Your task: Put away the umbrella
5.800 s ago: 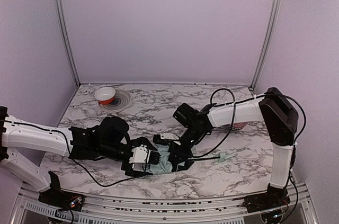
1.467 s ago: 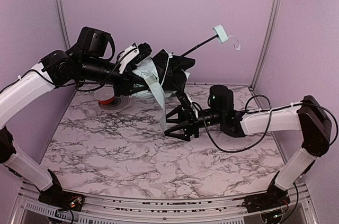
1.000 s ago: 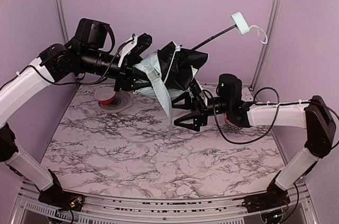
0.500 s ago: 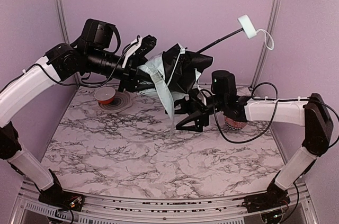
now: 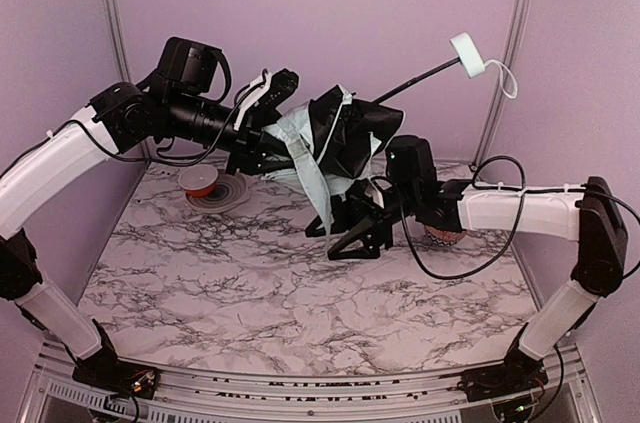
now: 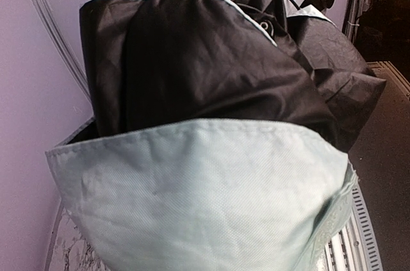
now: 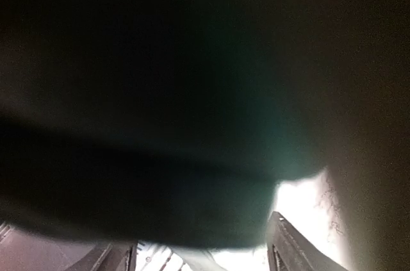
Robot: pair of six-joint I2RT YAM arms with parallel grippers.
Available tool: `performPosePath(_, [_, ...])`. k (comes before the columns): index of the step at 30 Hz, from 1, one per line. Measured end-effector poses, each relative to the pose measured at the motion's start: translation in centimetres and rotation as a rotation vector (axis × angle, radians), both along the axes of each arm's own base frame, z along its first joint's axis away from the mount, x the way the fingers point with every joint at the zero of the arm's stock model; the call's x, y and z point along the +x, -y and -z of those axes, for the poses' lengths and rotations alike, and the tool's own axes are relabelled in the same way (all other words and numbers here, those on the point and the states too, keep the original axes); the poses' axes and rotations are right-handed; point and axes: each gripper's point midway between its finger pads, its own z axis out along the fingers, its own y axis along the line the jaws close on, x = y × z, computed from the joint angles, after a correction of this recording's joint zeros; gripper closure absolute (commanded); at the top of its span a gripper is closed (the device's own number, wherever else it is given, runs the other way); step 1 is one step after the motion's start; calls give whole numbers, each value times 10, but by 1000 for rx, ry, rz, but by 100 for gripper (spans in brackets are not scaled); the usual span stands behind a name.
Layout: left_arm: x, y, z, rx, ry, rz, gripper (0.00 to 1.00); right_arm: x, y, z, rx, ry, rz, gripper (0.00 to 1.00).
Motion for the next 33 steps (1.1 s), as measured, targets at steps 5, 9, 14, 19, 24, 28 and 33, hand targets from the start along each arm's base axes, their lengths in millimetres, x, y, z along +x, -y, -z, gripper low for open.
performPosePath(5, [2, 0, 1, 4, 3, -10, 100, -18, -1, 5, -20, -33, -31, 49])
performPosePath(9, [2, 0, 1, 5, 4, -13, 100, -23, 2, 8, -38, -59, -26, 51])
performPosePath(14, [3, 0, 1, 6, 4, -14, 100, -26, 7, 12, -61, -80, -7, 73])
performPosePath(19, [5, 0, 2, 10, 7, -24, 100, -27, 9, 7, -55, -67, 21, 95])
performPosePath(24, [11, 0, 6, 22, 4, -51, 100, -25, 9, 9, -66, -63, 56, 100])
performPosePath(28, [25, -3, 9, 35, -5, -134, 100, -18, 8, 25, -119, -78, 115, 100])
performPosePath(33, [56, -15, 17, 52, -52, -277, 100, -10, 14, 48, -184, -88, 234, 100])
